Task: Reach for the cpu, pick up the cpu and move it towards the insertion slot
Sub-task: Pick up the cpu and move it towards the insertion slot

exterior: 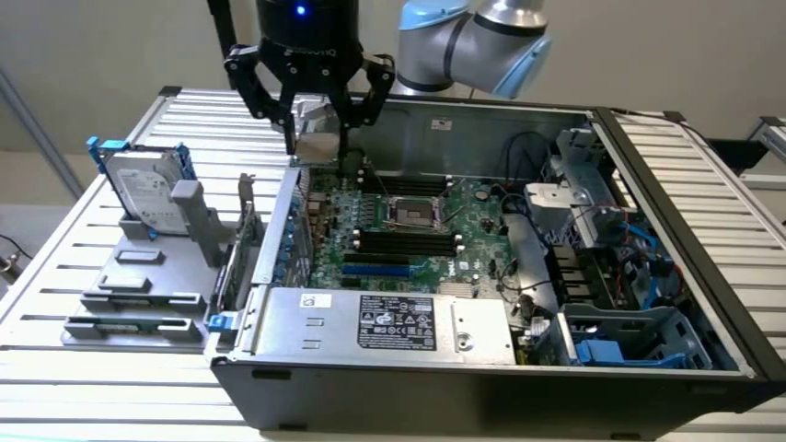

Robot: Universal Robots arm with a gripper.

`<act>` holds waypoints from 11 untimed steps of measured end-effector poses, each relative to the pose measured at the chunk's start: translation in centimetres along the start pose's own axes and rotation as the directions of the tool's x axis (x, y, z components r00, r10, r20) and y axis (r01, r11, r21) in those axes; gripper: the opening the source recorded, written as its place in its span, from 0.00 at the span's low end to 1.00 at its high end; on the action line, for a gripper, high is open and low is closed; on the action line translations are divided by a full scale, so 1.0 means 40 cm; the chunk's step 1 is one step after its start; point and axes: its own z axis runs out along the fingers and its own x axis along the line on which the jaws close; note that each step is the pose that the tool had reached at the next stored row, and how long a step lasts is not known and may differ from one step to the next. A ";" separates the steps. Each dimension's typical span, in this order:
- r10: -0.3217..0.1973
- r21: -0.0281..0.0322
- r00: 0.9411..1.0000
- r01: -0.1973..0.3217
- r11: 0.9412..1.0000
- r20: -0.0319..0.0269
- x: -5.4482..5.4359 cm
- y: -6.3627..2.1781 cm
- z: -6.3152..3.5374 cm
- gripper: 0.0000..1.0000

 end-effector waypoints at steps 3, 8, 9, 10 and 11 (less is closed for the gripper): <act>0.000 0.000 1.000 0.000 1.000 0.000 -0.034 0.010 0.004 0.55; 0.000 0.001 1.000 0.000 1.000 0.000 -0.089 0.033 0.012 0.55; 0.000 0.001 1.000 0.000 1.000 0.000 -0.099 0.039 0.014 0.55; 0.000 0.001 1.000 0.000 1.000 0.000 -0.109 0.045 0.016 0.55; 0.000 0.001 1.000 0.000 1.000 0.000 -0.117 0.051 0.018 0.55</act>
